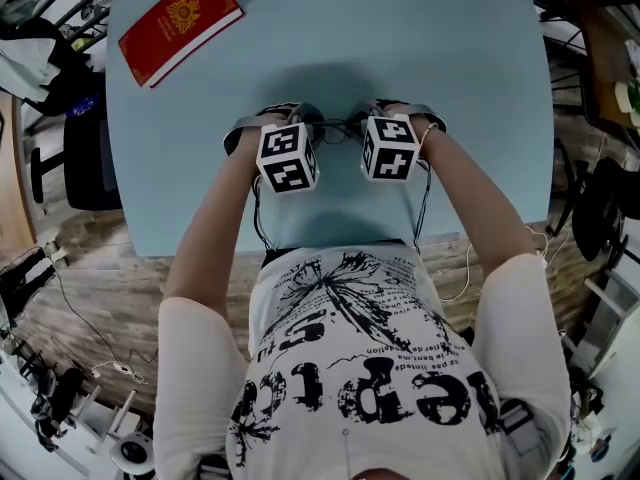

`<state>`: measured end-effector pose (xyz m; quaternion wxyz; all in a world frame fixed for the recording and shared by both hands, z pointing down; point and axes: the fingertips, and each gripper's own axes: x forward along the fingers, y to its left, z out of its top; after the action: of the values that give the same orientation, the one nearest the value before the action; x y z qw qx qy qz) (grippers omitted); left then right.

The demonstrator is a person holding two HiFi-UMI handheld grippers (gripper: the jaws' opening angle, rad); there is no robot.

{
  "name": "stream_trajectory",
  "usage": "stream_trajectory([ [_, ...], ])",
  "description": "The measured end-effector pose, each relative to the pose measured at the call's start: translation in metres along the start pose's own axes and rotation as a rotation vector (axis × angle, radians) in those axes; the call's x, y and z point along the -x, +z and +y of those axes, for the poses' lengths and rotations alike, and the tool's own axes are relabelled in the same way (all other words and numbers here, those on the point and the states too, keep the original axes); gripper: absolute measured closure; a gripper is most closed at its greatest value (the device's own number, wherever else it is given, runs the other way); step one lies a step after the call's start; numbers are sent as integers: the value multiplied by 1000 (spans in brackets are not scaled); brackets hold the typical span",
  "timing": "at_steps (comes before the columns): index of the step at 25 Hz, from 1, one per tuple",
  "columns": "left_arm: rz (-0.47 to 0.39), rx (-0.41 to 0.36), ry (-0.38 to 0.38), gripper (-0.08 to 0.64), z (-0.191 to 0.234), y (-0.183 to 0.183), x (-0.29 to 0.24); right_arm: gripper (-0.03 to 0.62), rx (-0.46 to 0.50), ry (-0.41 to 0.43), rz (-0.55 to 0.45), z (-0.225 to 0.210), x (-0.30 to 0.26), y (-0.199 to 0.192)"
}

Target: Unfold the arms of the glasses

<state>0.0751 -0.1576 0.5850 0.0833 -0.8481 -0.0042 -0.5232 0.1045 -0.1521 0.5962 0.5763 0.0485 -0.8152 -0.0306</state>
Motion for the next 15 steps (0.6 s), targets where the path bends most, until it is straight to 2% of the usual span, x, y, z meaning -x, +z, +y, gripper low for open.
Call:
stream_trajectory([
  [3, 7, -26, -9, 516, -2, -3, -5, 560, -6, 5, 8, 1, -2, 0],
  [7, -32, -4, -2, 526, -2, -2, -2, 561, -5, 4, 25, 3, -2, 0],
  [15, -190, 93, 18, 526, -2, 3, 15, 561, -10, 16, 74, 7, -3, -4],
])
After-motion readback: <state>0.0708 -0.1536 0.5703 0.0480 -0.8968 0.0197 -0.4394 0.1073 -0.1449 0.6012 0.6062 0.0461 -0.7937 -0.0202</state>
